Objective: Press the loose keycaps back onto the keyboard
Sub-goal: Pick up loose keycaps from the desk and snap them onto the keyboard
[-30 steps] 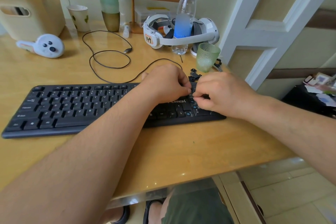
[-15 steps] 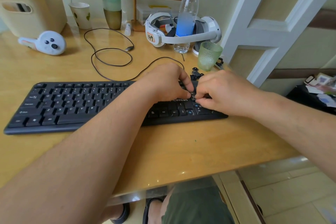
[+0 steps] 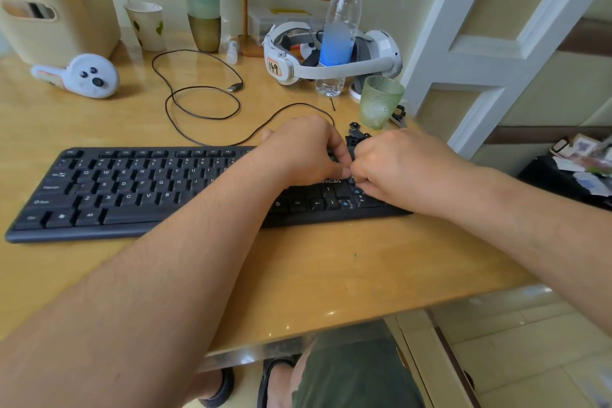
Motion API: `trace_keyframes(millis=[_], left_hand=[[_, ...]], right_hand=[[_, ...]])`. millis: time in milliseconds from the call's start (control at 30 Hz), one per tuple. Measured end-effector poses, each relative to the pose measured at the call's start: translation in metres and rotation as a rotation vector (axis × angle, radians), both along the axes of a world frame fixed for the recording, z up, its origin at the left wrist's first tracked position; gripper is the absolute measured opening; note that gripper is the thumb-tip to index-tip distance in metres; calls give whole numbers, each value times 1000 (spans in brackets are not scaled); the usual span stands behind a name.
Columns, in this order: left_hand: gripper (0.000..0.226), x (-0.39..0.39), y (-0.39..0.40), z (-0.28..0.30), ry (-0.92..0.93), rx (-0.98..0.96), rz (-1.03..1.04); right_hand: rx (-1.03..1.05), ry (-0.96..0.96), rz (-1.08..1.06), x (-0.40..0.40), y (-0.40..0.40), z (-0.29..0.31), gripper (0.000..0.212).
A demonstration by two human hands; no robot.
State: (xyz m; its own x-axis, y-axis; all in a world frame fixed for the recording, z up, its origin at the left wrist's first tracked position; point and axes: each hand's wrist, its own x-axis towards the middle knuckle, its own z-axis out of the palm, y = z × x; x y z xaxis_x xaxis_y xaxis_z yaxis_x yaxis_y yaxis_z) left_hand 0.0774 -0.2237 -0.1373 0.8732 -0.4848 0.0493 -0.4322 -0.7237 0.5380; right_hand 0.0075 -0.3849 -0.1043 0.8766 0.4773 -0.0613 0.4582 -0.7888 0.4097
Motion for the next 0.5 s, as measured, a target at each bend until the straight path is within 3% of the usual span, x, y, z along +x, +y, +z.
trace_keyframes(millis=[200,367,500], left_hand=[[6,-3,-1,2,-21,8,28],[10,-1,-1,0,-9,2,32],[18,5,1,0,31,-73,74]], right_hand=[[278,94,-37,6,-15,-4,11],[292,199,-47,5,-25,-4,26],[550,94,-110,3,-33,1,29]])
